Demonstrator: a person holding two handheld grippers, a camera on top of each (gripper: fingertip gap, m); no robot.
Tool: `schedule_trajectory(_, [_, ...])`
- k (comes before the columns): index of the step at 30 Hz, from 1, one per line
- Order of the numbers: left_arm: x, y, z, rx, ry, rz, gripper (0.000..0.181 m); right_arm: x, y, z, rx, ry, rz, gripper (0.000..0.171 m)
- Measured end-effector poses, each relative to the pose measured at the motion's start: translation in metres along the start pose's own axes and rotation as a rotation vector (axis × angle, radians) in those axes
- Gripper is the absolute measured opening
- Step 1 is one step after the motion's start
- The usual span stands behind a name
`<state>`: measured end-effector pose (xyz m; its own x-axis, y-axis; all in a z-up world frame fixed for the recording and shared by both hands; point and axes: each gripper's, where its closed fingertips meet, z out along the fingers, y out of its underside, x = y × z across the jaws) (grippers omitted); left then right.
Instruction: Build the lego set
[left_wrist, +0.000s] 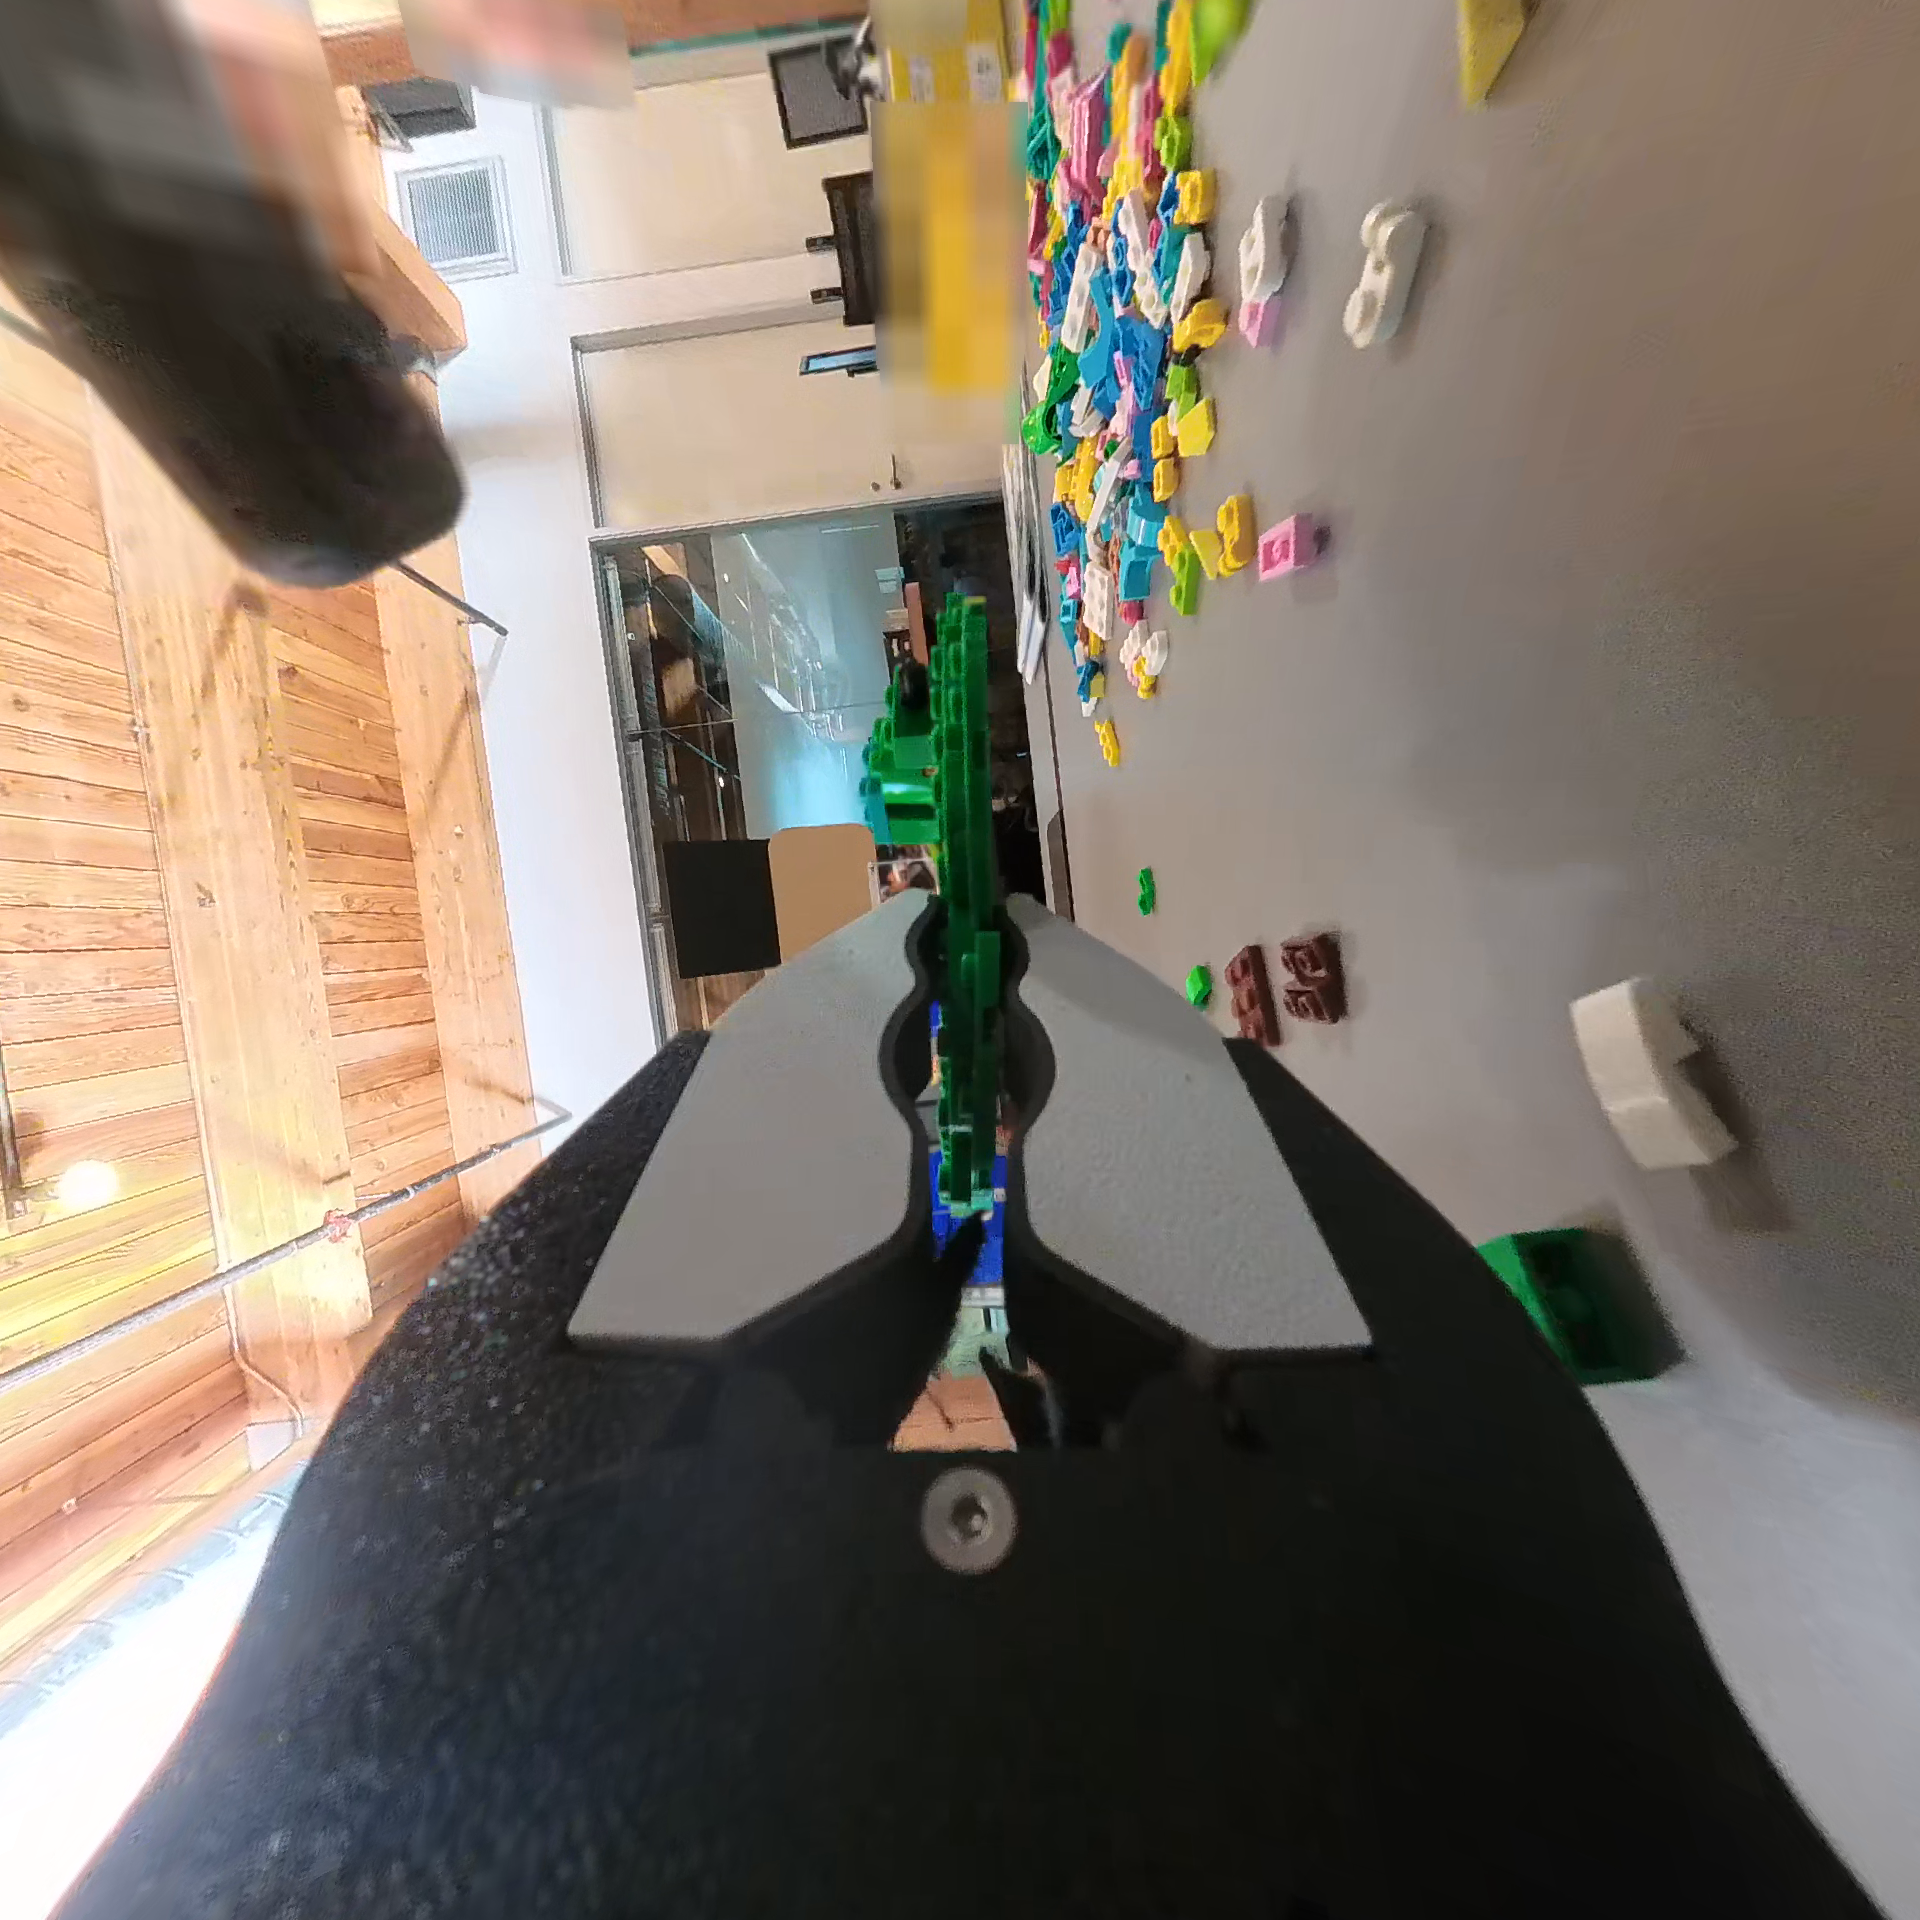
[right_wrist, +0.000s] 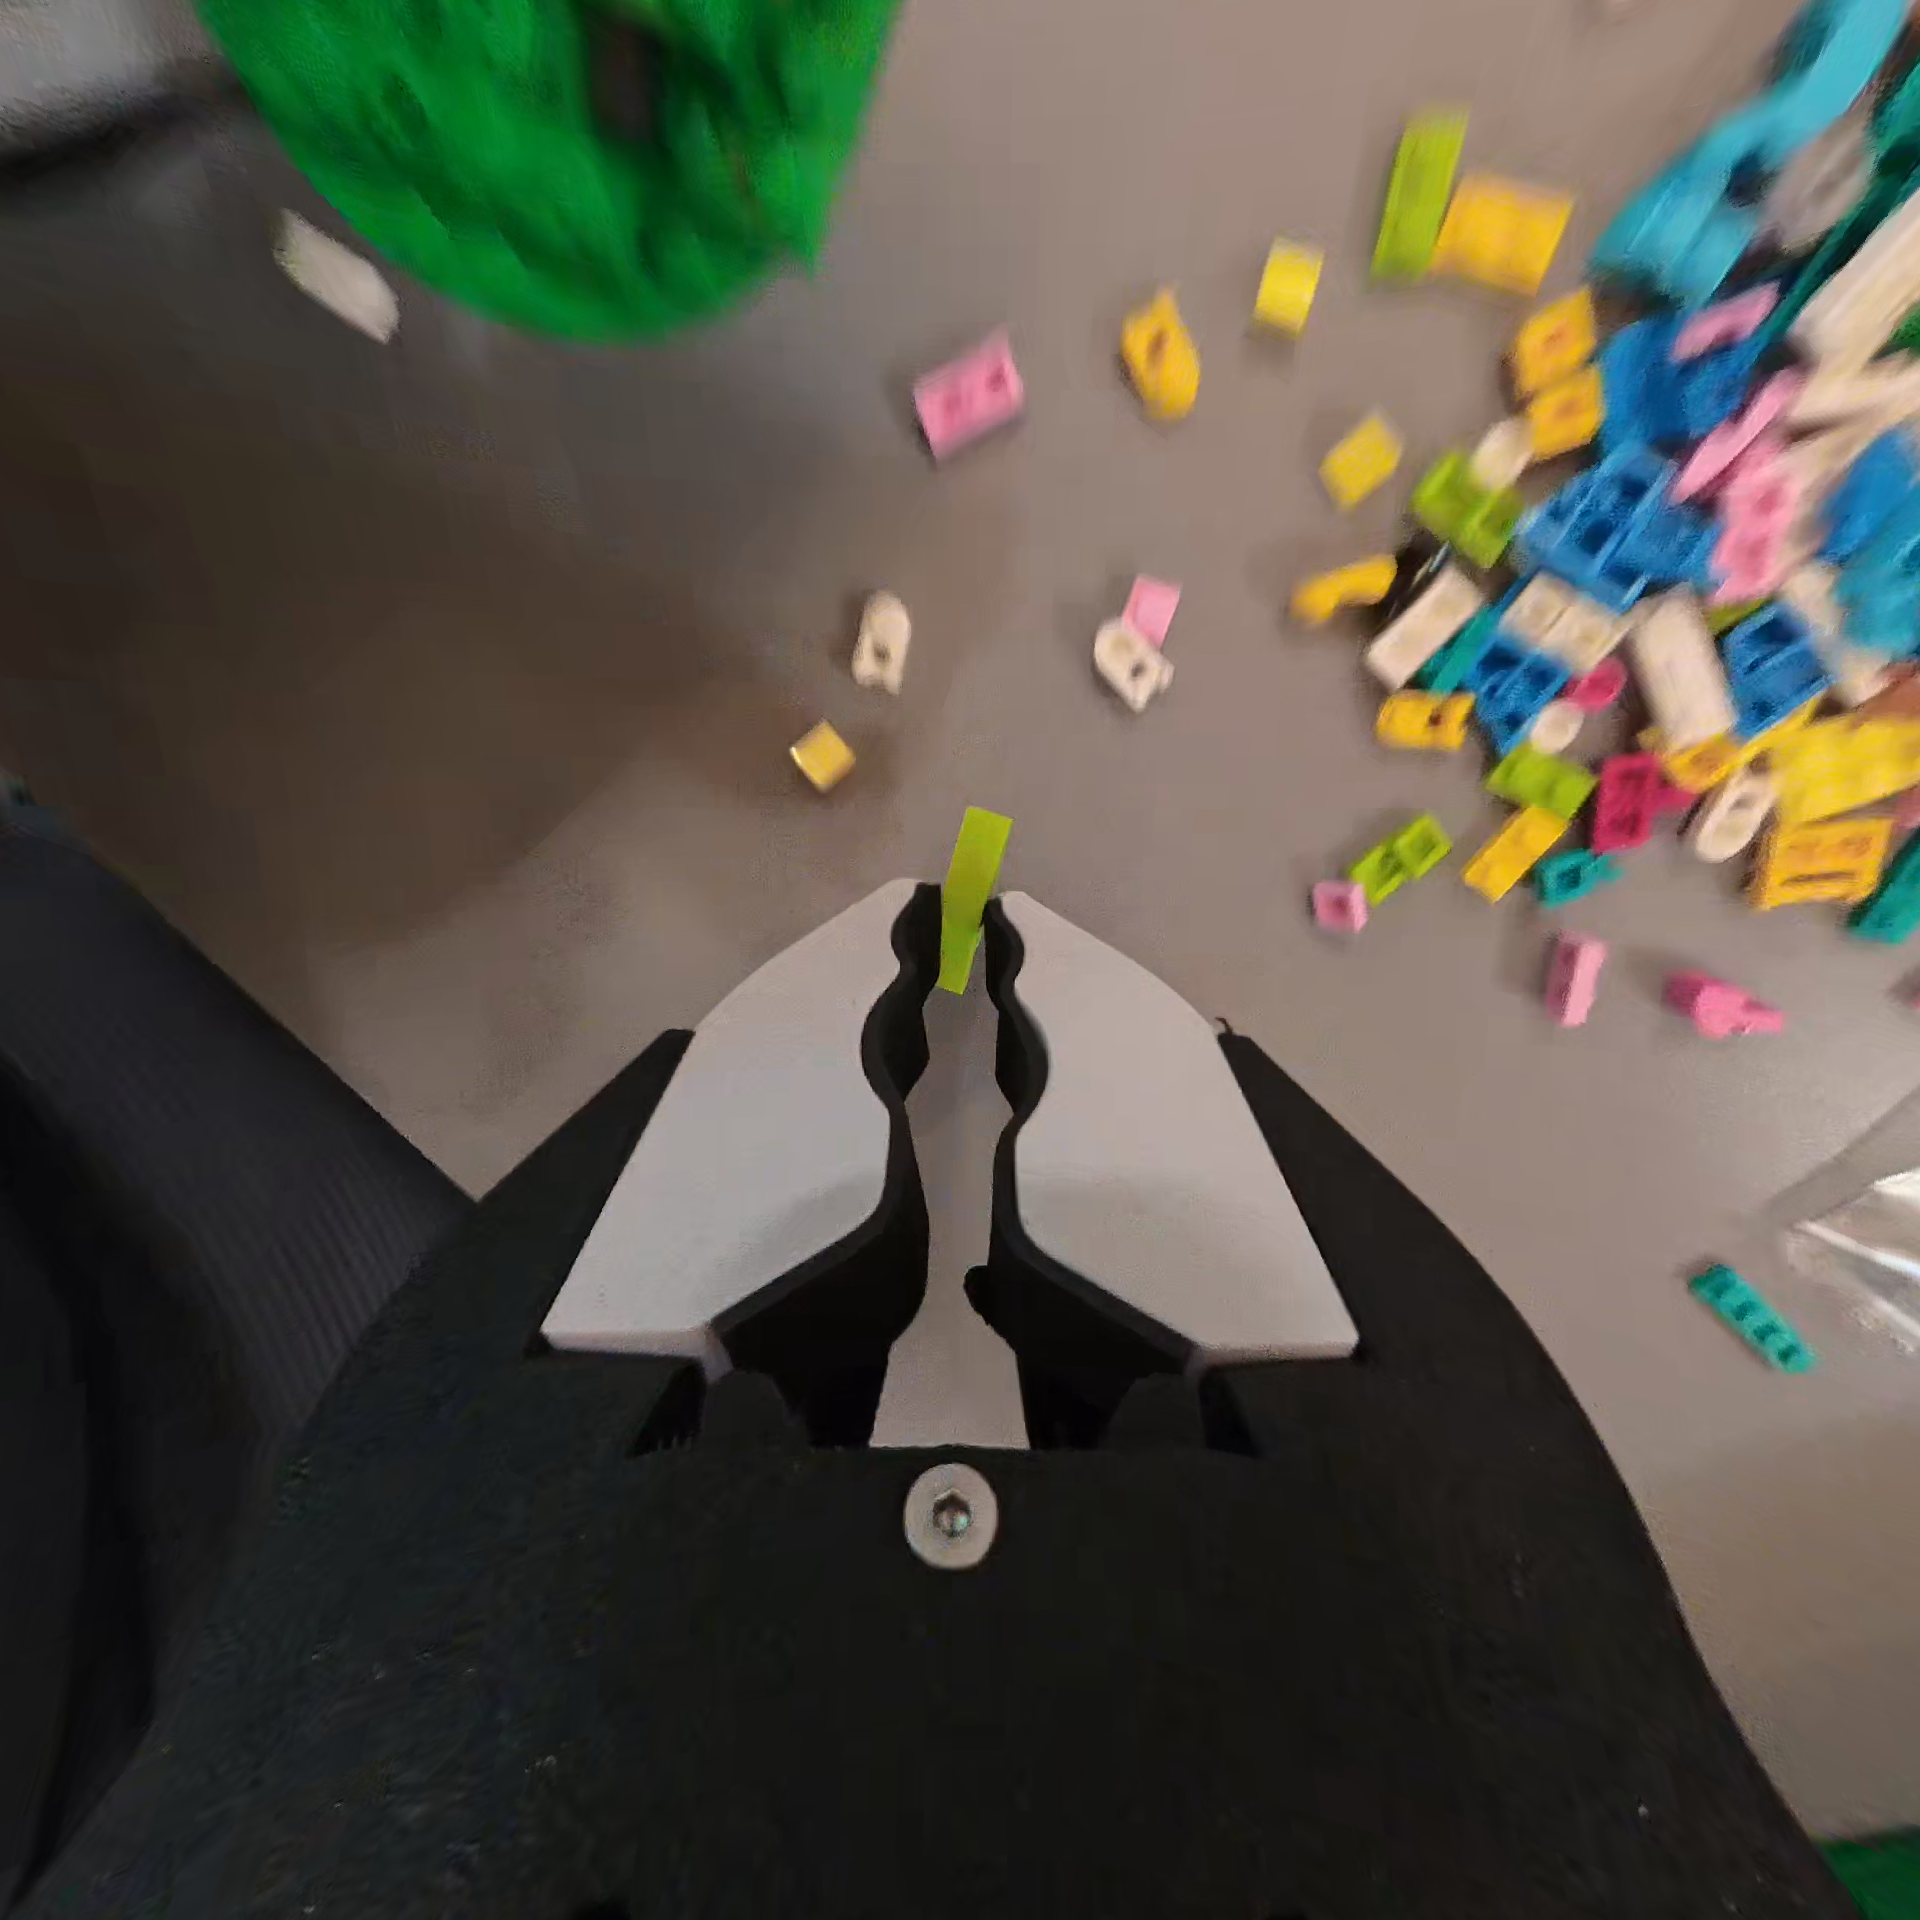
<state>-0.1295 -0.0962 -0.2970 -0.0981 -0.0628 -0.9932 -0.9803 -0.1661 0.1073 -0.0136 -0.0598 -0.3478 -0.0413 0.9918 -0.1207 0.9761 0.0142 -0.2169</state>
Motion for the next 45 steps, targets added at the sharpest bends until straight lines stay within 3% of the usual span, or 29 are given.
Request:
schedule_trajectory(3, [0.003,-0.004,0.0,0.014,0.006,0.013,0.007,0.003,0.019,0.012,-0.056,0.016,0.007,0.007])
schedule_trajectory(11, [0.007,-0.007,0.0,0.021,0.018,0.025,0.007,0.003,0.019,0.012,-0.043,0.017,0.004,0.009])
schedule_trajectory(19, [0.005,-0.007,-0.001,0.035,0.013,0.019,0.007,0.012,0.006,-0.014,0.164,0.041,-0.01,0.024])
schedule_trajectory(23, [-0.004,-0.002,-0.004,0.05,0.012,-0.064,0.007,0.001,-0.026,-0.038,0.432,0.229,-0.388,0.039])
schedule_trajectory(25, [-0.007,-0.004,-0.005,0.07,0.01,-0.081,0.007,-0.008,-0.044,-0.049,0.55,0.449,-0.647,0.048])
schedule_trajectory(28, [-0.006,-0.013,-0.008,0.104,0.032,-0.091,0.007,-0.029,-0.062,-0.056,0.638,0.748,-1.01,0.046])
schedule_trajectory(30, [-0.005,-0.023,-0.01,0.126,0.058,-0.113,0.007,-0.038,-0.075,-0.06,0.704,0.908,-1.133,0.062])
schedule_trajectory(34, [0.002,-0.019,-0.009,0.077,0.117,-0.165,0.007,-0.051,-0.077,-0.055,0.742,1.076,-1.368,0.057])
schedule_trajectory(39, [-0.006,-0.02,-0.013,0.048,0.118,-0.194,0.008,-0.054,-0.073,-0.042,0.735,1.085,-1.441,0.06])
schedule_trajectory(41, [-0.014,-0.026,-0.014,0.054,0.102,-0.209,0.008,-0.049,-0.08,-0.043,0.727,1.19,-1.452,0.051])
schedule_trajectory(44, [-0.029,-0.037,-0.017,0.063,0.081,-0.233,0.008,-0.046,-0.087,-0.054,0.745,1.348,-1.462,0.02])
schedule_trajectory(45, [-0.032,-0.039,-0.018,0.055,0.082,-0.246,0.007,-0.047,-0.088,-0.06,0.772,1.369,-1.455,0.017])
